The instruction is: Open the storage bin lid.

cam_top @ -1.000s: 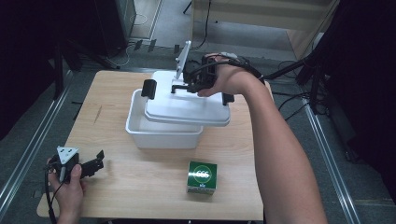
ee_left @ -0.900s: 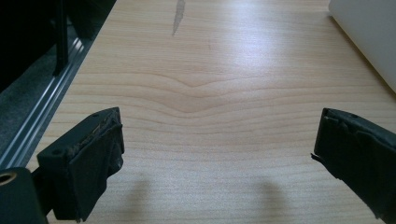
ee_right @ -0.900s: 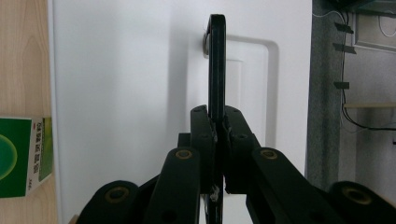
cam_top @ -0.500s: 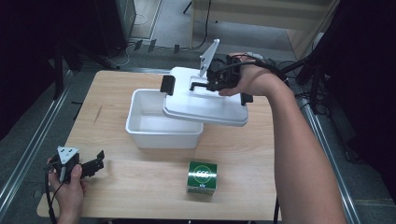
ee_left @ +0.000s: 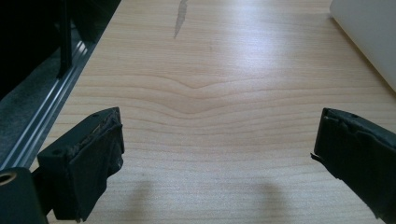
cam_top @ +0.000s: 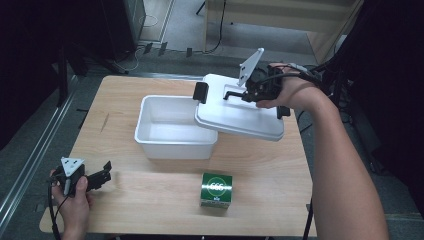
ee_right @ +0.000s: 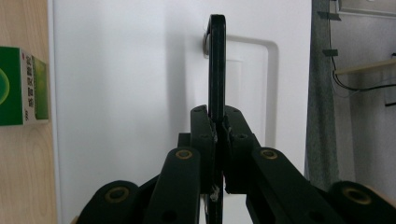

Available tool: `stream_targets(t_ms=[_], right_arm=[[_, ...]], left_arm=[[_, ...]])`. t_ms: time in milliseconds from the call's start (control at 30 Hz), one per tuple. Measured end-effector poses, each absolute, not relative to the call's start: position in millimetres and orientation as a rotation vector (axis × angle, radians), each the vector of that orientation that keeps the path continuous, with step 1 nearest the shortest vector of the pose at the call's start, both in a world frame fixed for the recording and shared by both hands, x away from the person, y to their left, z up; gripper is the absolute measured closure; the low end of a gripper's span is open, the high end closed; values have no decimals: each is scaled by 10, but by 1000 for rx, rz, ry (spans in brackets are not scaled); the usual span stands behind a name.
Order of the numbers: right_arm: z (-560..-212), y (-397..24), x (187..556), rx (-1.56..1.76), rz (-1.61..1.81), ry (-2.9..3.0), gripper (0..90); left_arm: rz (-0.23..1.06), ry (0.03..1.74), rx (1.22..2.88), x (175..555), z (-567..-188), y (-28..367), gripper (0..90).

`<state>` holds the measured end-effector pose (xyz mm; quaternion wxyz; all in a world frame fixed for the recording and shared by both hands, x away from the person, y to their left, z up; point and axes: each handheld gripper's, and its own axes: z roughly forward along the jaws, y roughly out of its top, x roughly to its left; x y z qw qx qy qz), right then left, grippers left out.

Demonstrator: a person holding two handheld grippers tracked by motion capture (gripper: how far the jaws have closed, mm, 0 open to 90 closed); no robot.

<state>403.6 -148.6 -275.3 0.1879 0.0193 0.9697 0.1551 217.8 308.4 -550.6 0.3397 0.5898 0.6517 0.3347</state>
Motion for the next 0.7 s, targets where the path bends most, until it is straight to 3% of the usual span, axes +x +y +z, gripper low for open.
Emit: stream_targets(t_ms=[700], right_arm=[[-3081,-2143,3951,204,421,2738,854]], left_arm=[[981,1564,1533,2158,-5485,2997,23]])
